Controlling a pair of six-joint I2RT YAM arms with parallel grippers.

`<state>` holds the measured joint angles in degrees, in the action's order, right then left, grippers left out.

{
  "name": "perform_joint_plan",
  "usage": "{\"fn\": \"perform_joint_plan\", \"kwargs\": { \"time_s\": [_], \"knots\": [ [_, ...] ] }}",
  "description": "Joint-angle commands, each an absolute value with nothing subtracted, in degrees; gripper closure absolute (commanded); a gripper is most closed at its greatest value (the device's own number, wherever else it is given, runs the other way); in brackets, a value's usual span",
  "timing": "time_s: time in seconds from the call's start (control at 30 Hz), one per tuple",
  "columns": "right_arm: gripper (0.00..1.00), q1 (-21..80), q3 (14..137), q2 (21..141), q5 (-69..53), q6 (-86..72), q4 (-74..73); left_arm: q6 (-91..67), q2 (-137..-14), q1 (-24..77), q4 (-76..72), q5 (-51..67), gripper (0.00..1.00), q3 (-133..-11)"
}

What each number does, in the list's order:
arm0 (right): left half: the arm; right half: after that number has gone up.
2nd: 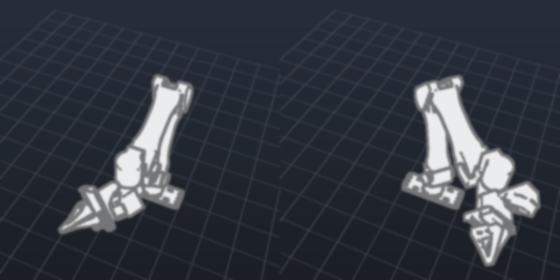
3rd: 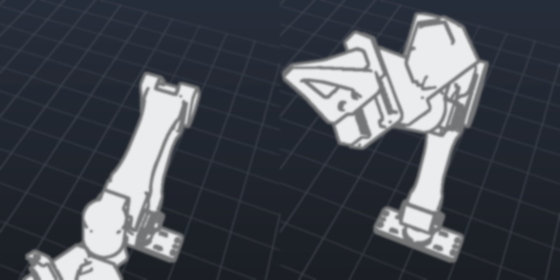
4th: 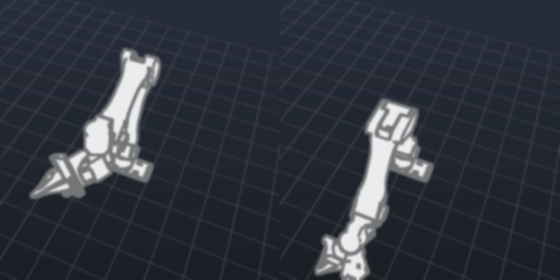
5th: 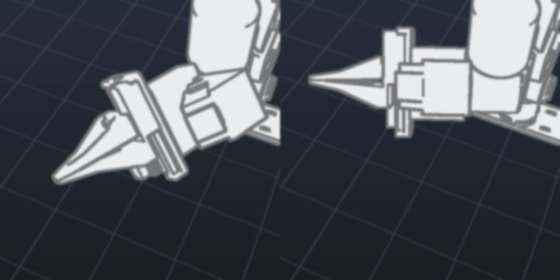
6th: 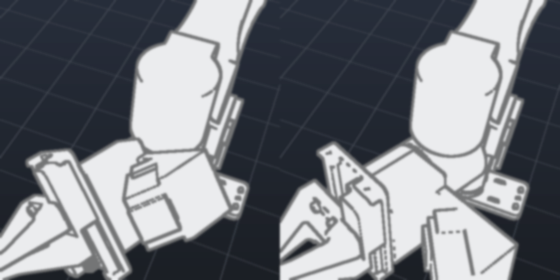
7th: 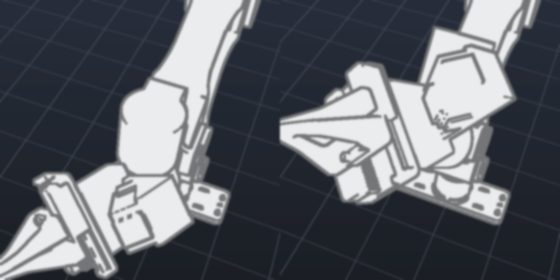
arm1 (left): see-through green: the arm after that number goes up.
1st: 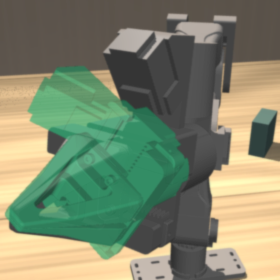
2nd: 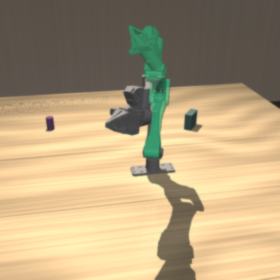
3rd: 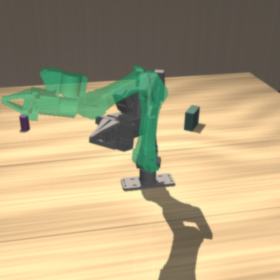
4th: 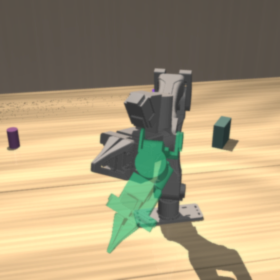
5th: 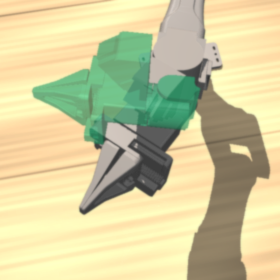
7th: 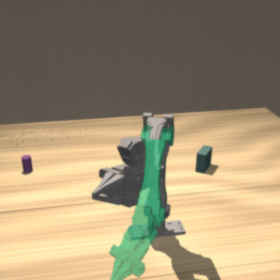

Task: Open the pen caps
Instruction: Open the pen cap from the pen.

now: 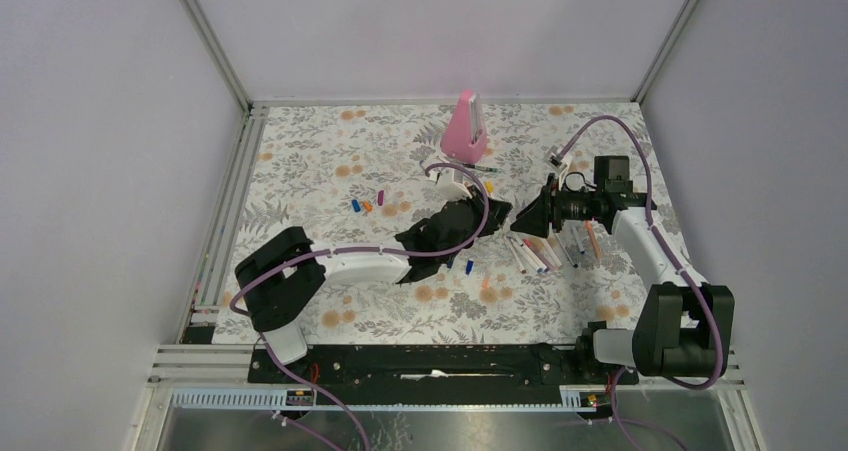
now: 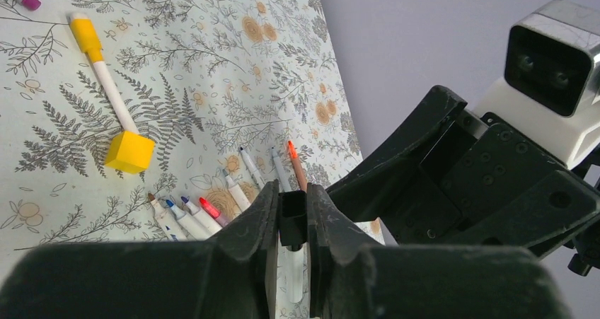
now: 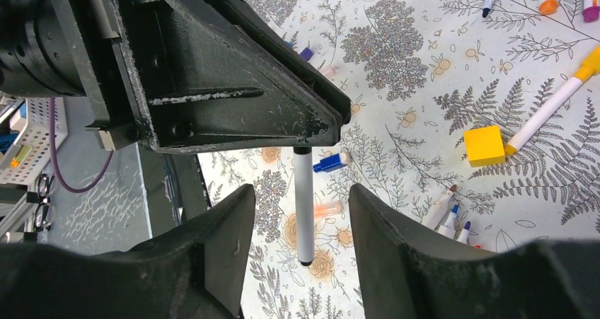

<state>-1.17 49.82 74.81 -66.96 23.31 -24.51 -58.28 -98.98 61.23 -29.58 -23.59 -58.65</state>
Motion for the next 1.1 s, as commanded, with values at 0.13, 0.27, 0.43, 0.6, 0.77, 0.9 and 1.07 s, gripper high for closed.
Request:
{"fn": "perform_joint_plan", "kwargs": {
  "time_s": [0.13,0.27,0.43,0.6,0.77,0.9,1.07],
  "knots": [
    [0.42,-0.34,49.06,74.51,-67.37,19.48,-20.06,-59.83,-96.34,61.26,-40.60,-22.40,1.00,-56.61],
    [0.45,1.73,49.21,75.91,-65.23,19.34,-20.19,-59.72,-96.76,61.26,-42.43,-21.83,1.00,-56.90],
    [0.70,2.82,49.85,76.73,-64.36,19.28,-20.70,-59.52,-96.89,61.26,-43.27,-21.44,1.00,-57.29],
    [1.00,2.99,51.43,76.90,-65.05,22.50,-24.45,-53.47,-96.45,60.12,-49.85,-24.00,1.00,-57.40],
    [1.00,2.96,51.41,77.56,-66.95,22.94,-25.14,-46.09,-92.54,55.18,-55.50,-32.65,1.00,-59.44],
    [1.00,2.99,51.03,78.13,-68.03,23.46,-25.36,-46.60,-90.23,50.65,-56.02,-37.36,1.00,-61.66],
    [1.00,2.98,51.06,77.77,-68.77,24.42,-25.98,-48.06,-87.87,47.62,-54.93,-39.50,1.00,-62.28]
  ]
}}
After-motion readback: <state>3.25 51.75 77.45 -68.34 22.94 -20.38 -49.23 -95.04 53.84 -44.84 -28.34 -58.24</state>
